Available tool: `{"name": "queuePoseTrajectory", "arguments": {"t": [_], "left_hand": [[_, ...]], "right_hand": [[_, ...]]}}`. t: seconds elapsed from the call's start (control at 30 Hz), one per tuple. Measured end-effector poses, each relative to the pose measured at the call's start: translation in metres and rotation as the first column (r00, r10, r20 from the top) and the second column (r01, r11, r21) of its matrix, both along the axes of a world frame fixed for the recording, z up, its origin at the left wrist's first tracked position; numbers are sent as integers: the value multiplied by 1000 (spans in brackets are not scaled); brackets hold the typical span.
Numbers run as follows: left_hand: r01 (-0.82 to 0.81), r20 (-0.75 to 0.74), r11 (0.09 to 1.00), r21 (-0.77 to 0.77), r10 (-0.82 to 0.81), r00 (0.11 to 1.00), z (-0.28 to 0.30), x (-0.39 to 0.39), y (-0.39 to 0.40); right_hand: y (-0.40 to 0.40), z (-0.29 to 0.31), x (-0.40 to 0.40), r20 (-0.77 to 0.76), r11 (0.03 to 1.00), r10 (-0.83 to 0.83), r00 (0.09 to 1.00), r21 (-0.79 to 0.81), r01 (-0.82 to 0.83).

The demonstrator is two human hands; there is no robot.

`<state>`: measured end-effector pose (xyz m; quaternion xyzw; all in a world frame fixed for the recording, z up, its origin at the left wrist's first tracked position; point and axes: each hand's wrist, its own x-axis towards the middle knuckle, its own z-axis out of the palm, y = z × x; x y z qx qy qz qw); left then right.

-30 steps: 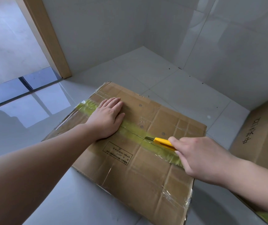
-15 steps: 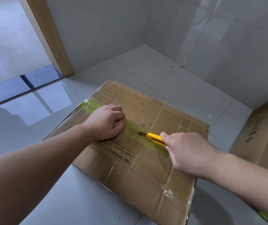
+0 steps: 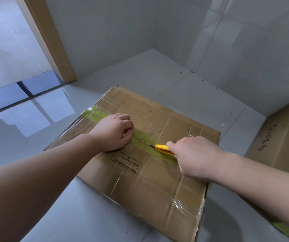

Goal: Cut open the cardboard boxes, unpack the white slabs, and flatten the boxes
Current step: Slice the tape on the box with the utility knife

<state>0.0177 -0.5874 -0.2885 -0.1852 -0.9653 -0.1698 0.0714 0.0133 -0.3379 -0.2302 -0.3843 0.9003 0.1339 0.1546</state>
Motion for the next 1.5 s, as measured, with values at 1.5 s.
{"name": "queuePoseTrajectory", "arguments": {"t": [1.5], "left_hand": [[44, 177, 947, -320, 14, 984, -25, -7, 108]], "right_hand": [[119, 14, 35, 32, 992, -49, 998, 118, 45]]}}
